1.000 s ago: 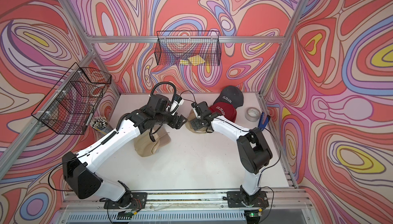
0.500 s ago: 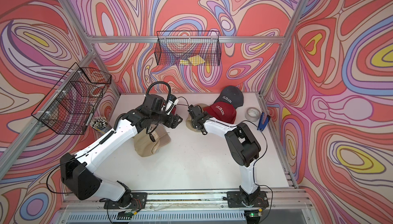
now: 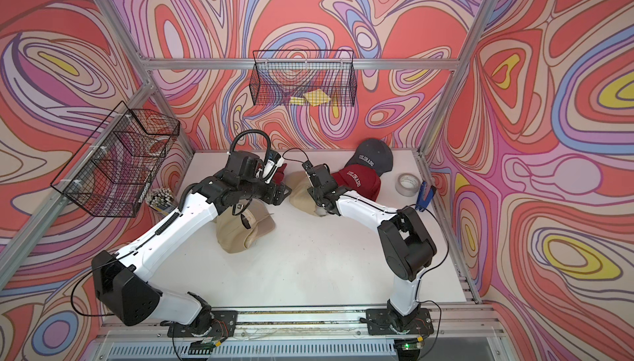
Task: Open the adjustable buckle of the baseball cap
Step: Pick up the baseball cap from the center of the board.
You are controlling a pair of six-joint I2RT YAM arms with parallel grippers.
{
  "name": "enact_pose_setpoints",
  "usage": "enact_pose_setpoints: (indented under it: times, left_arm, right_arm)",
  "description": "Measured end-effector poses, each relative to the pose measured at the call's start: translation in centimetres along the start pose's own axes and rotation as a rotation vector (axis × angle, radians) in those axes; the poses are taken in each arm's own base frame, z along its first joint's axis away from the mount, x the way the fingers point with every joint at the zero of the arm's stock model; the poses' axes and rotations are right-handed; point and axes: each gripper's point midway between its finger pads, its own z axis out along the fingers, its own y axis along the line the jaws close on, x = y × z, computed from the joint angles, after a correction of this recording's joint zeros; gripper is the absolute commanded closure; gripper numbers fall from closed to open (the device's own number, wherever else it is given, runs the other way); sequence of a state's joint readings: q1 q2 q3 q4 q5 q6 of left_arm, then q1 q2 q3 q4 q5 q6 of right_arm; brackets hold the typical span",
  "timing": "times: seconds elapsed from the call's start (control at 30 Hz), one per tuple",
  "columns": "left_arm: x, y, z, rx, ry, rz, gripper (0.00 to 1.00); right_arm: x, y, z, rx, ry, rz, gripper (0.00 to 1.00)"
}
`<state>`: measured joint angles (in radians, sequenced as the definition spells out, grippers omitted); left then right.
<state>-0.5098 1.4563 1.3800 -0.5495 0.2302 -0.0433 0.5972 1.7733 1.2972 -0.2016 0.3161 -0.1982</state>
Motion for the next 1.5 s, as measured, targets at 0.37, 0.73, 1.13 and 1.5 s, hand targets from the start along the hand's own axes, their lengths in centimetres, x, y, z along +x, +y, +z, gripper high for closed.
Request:
enact_pose_setpoints:
  times: [0.37,0.73,1.13,1.5]
  left_arm:
    - [-0.3,0.4,-0.2,0.098,-0.057,0.061,0.2]
    - [-1.7,-1.0,-0.1,0.18,-0.174,0.143,0.2]
    - [-0.5,-1.8,3.2,0.207,-0.106,0.153,0.3]
    - [-1.4,-2.1,3.8,0.254,-0.124,0.099,1.0]
  right_arm:
    - [-5.8,0.8,-6.7,-0.214,-0.139,0.071,1.0]
    - [-4.0,3.7,-7.5,-0.377,-0.069,0.057,1.0]
    - [-5.3,3.0,-10.5,-0.4,-0.13,0.09,1.0]
    - [-4.8,3.1,-10.8,-0.414,-0.117,0.165,0.45]
